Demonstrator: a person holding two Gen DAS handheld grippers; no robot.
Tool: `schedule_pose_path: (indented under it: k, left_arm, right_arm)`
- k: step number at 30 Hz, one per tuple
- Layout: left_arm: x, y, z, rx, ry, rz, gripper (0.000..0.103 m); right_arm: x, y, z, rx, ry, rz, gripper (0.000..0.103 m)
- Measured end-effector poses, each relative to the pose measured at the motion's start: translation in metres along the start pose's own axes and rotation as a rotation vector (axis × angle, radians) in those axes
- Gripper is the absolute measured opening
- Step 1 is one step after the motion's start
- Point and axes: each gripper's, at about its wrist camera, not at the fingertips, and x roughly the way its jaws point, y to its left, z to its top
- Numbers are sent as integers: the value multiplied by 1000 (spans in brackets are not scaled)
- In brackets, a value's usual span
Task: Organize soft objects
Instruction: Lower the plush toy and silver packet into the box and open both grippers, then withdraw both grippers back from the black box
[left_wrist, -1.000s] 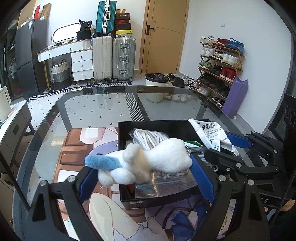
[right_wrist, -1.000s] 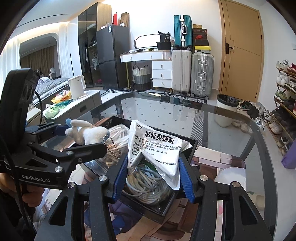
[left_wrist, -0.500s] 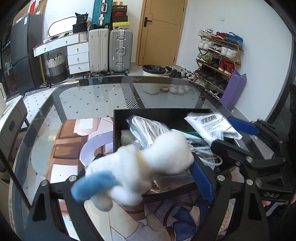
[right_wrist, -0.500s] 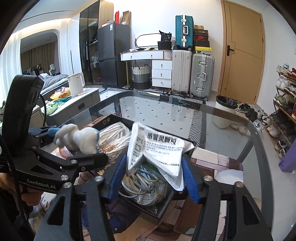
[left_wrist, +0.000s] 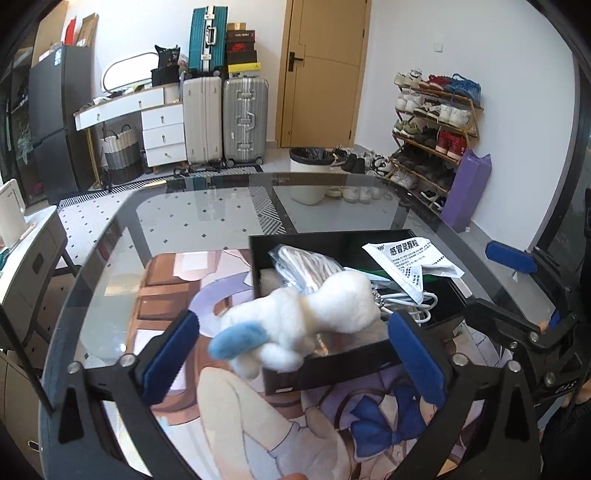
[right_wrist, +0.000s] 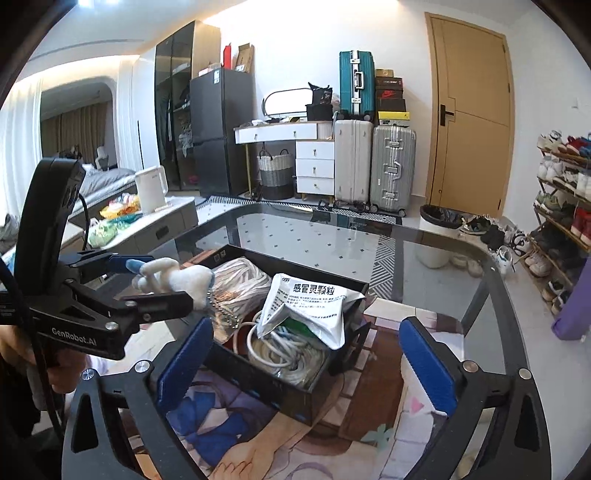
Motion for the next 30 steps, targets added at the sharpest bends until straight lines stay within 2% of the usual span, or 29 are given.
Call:
schedule_pose_path:
  k: [10,18,30]
  left_arm:
    - [-25,10,-23,-20,-80,51,103]
    - [-26,8,-39,-1,-100,74,103]
    - [-21,11,-50,-47,-129,108,103]
  right_arm:
    - [-22,10,-18,38,-41,12,102]
    - [-31,18,-29,48,-73,-12,102]
    - [-31,21,-34,53,-93,-4,102]
